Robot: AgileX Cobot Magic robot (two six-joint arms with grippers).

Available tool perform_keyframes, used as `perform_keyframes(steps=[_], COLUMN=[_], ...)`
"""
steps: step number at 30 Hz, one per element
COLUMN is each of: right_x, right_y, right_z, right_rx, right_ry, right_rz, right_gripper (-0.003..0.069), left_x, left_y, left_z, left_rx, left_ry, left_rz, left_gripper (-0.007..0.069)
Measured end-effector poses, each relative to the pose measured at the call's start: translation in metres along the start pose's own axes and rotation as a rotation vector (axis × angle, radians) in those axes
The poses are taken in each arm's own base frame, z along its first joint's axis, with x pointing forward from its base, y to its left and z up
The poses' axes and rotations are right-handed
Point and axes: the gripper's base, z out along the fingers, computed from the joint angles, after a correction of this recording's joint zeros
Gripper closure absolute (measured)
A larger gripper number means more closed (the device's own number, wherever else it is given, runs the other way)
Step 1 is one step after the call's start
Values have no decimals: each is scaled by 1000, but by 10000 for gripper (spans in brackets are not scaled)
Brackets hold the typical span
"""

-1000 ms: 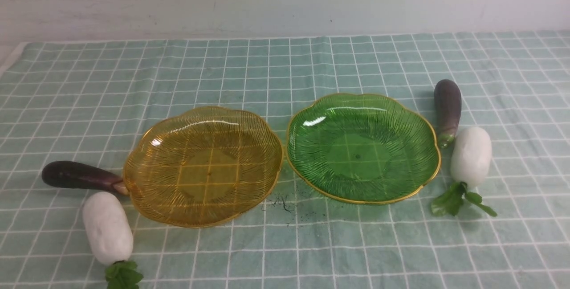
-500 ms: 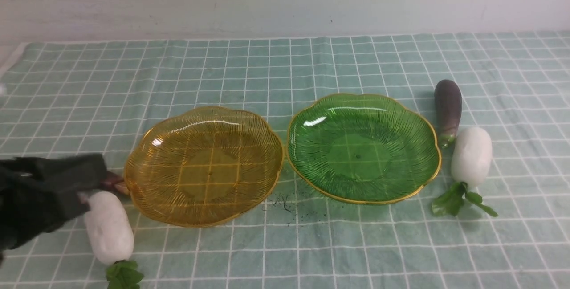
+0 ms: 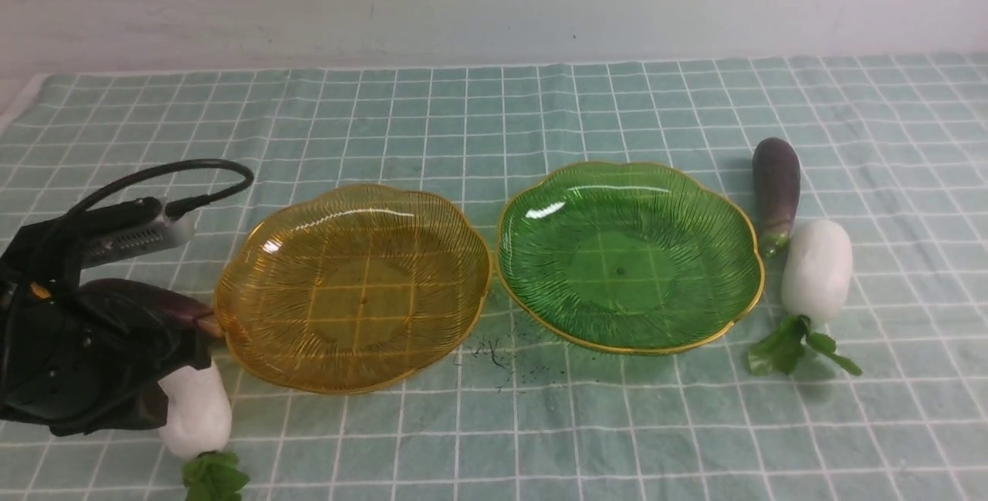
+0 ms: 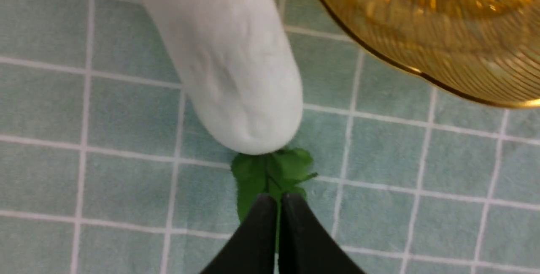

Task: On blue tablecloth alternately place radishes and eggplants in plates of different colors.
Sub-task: 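Pick up the white radish and place it in the left plate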

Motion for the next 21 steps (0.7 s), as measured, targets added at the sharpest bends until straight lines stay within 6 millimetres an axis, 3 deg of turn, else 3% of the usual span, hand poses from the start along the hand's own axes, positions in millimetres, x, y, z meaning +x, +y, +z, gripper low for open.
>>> perform_keyframes(steps=[1,3,9,14,18,19,21], right_x=[-16,-30,-46,-41,-41,-41,-41], right_y=[9,15,12,6,5,5,5], right_z=[9,23,54,68,70,70,70], right_rx=[3,19,69,89,93,93,93], right_ry=[112,238,403,475,489,489,488], right_rz=[-70,-135,-243,-245,-246,-246,-246], right_gripper=[673,671,671,671,671,671,671], left_x=[-6,-12,-20,-24,-25,-25,-27], left_y=[8,16,20,20,20,20,20], left_z=[6,10,15,20,34,34,45], left_rx=[-12,-21,-25,-20,-12,-12,-2], left_ry=[-13,-31,-85,-106,-57,-57,-33], left_rz=[-43,-74,-87,-78,-99,-99,-119], left_gripper=[629,629,588,389,135,135,10])
